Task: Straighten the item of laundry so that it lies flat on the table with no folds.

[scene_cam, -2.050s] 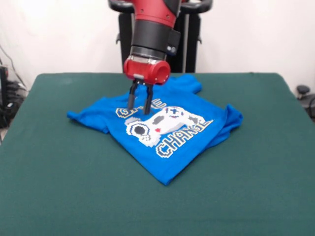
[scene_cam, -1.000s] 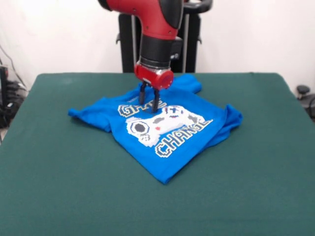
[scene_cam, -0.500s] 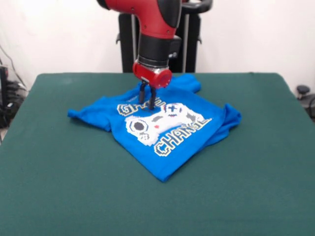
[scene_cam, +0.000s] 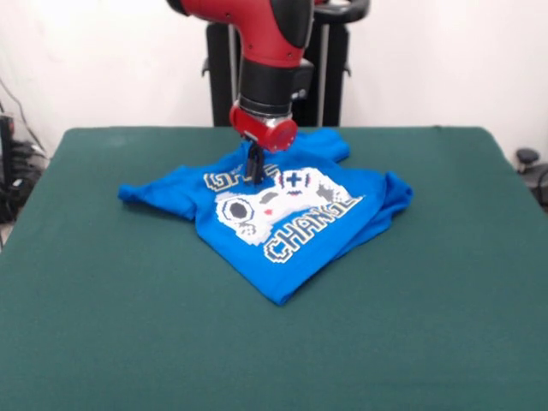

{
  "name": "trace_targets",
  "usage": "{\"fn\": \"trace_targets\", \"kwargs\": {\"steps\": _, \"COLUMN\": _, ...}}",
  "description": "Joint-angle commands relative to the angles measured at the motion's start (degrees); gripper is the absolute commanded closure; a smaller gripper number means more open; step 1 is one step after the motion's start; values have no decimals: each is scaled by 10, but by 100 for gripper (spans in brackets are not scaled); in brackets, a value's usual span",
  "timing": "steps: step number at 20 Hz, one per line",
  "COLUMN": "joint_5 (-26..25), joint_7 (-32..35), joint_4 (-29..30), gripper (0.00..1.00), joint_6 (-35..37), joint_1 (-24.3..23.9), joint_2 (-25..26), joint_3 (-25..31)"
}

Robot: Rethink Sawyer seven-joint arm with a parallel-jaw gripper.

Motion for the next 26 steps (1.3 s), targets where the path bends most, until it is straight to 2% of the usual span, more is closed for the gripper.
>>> {"fn": "trace_targets", "kwargs": {"steps": 1, "joint_5": 6, "joint_7": 23, "joint_4": 17, "gripper": 100, "joint_6": 106, "joint_1": 4, "joint_2": 29, "joint_3": 21}}
{"fn": "trace_targets", "kwargs": {"steps": 4, "joint_5": 4, "joint_7": 38, "joint_4": 30, "gripper": 100, "joint_6": 76, "joint_1": 10, "joint_2": 22, "joint_3": 19}}
{"fn": "trace_targets", "kwargs": {"steps": 10, "joint_5": -24, "joint_7": 28, "joint_4": 32, "gripper": 100, "joint_6": 45, "joint_1": -11, "joint_2": 25, "joint_3": 29}}
{"fn": "trace_targets", "kwargs": {"steps": 11, "joint_5": -30, "joint_7": 32, "joint_4": 31, "gripper": 0, "joint_6": 31, "joint_1": -10, "joint_2": 28, "joint_3": 28}}
{"fn": "trace_targets", "kwargs": {"steps": 20, "joint_5": -73, "joint_7": 43, "joint_4": 9, "gripper": 0, "joint_6": -55, "joint_1": -43, "joint_2": 64, "joint_3": 34}}
{"fn": "trace_targets", "kwargs": {"steps": 26, "joint_5": -106, "joint_7": 35, "joint_4": 0, "gripper": 0, "joint_6": -43, "joint_1": -67, "joint_2": 42, "joint_3": 44}}
